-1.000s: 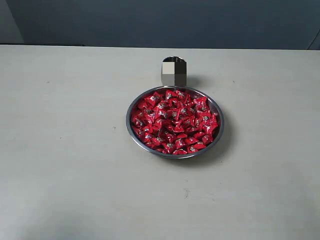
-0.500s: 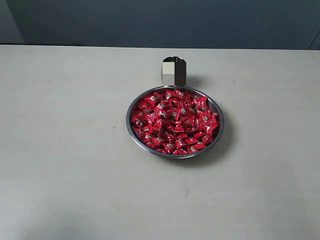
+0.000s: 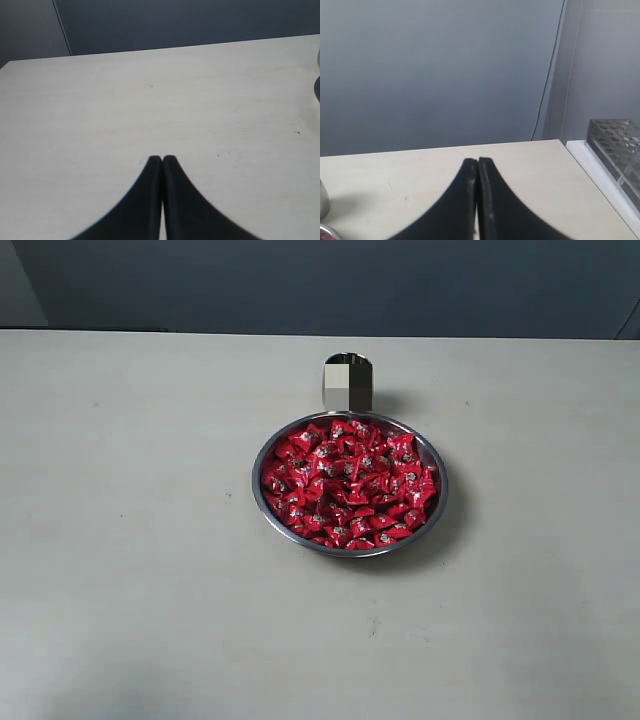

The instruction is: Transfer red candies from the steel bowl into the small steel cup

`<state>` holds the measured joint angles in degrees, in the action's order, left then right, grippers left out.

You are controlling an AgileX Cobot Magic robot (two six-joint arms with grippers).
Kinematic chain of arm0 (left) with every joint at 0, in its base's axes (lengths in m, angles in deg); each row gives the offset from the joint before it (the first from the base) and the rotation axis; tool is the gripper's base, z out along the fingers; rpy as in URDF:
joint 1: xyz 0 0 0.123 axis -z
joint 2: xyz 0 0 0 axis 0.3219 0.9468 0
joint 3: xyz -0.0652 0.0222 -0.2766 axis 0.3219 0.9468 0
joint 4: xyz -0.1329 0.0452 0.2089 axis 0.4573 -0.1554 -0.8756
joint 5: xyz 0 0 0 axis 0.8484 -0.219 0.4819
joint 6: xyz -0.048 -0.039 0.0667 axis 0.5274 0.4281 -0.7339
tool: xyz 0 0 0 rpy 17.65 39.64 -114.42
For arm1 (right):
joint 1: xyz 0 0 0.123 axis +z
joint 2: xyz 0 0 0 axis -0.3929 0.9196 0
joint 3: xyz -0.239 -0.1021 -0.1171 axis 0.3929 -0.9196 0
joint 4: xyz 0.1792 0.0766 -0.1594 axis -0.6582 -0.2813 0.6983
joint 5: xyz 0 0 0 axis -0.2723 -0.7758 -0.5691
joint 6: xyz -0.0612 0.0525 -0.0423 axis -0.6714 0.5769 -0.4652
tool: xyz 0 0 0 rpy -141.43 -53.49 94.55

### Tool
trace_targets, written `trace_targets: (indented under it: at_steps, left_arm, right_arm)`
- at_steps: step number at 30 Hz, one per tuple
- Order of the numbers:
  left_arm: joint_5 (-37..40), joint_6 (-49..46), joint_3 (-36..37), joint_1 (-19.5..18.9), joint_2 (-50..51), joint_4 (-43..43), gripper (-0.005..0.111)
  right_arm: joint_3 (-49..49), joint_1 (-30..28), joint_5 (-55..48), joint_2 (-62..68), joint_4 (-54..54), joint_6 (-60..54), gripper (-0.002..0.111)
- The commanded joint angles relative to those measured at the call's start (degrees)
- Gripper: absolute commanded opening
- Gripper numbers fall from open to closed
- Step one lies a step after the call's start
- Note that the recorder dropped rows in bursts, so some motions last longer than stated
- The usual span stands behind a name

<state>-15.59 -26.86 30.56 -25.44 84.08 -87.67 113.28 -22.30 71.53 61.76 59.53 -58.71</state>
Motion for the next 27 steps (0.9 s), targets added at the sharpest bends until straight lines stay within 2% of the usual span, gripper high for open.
trace_targets:
  at_steps: [1,6,16,23,27]
  left_arm:
    - [-0.31,0.09,-0.48,0.46,-0.27,-0.11,0.000]
    - [-0.31,0.09,-0.48,0.46,-0.27,-0.11,0.000]
    - [-0.31,0.09,-0.48,0.46,-0.27,-0.11,0.000]
    - [-0.31,0.09,-0.48,0.46,-0.27,-0.11,0.000]
    - [-0.31,0.09,-0.48,0.46,-0.27,-0.11,0.000]
  right_arm:
    - [0.38,-0.18,1.17,0.24,0.27,-0.07,0.000]
    - [0.38,-0.18,2.28,0.24,-0.04,-0.07,0.000]
    - [0.25,1.08,-3.77,5.28,-11.00,-2.28,0.000]
    - [0.49,11.22,-4.61,16.84,-25.12,-18.38,0.000]
    - [2.92,18.58,-6.70,25.56,-27.28,-23.48,0.004]
